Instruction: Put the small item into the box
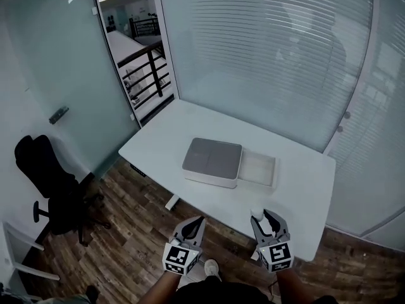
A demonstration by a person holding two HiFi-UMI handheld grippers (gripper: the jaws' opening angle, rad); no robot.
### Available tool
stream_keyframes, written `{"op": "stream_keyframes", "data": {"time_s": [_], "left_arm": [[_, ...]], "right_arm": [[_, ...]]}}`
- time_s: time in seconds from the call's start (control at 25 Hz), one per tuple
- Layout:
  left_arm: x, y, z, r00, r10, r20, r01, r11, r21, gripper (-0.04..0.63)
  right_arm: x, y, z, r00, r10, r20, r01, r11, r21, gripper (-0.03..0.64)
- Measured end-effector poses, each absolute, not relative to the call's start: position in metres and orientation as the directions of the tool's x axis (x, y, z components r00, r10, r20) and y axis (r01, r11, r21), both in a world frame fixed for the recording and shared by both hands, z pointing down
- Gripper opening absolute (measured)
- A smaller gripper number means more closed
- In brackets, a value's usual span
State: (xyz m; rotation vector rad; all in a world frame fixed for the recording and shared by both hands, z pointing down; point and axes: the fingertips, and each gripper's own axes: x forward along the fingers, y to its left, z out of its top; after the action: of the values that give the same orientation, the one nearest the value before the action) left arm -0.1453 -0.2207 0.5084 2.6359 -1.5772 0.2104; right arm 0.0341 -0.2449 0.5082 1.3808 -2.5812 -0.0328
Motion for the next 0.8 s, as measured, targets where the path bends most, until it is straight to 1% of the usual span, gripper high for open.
{"op": "stream_keyframes", "data": {"time_s": [0.12, 0.4, 0.6, 0.8], "left_arm": [[-0.152, -0.241, 0.509, 0.496, -0.858, 0.135, -0.868, -0.496, 0.037, 0.011], [-0.168, -0.275, 0.507, 0.542, -0.829, 0.14, -0.839, -0.544, 0.028, 0.011], [-0.172, -0.305, 0.503, 0.546, -0.835, 0.071, -0.838, -0.542, 0.071, 0.011], [-0.17, -0.328, 0.51, 0.556, -0.826, 0.086, -0.831, -0.552, 0.07, 0.011]], "right_arm": [[0.03, -0.266, 0.51, -0.52, -0.831, 0.198, -0.824, 0.549, 0.14, 0.161], [0.027, -0.301, 0.504, -0.465, -0.86, 0.21, -0.857, 0.497, 0.135, 0.161], [0.032, -0.323, 0.505, -0.453, -0.859, 0.239, -0.858, 0.493, 0.146, 0.161], [0.032, -0.35, 0.509, -0.444, -0.853, 0.273, -0.85, 0.498, 0.173, 0.161]]}}
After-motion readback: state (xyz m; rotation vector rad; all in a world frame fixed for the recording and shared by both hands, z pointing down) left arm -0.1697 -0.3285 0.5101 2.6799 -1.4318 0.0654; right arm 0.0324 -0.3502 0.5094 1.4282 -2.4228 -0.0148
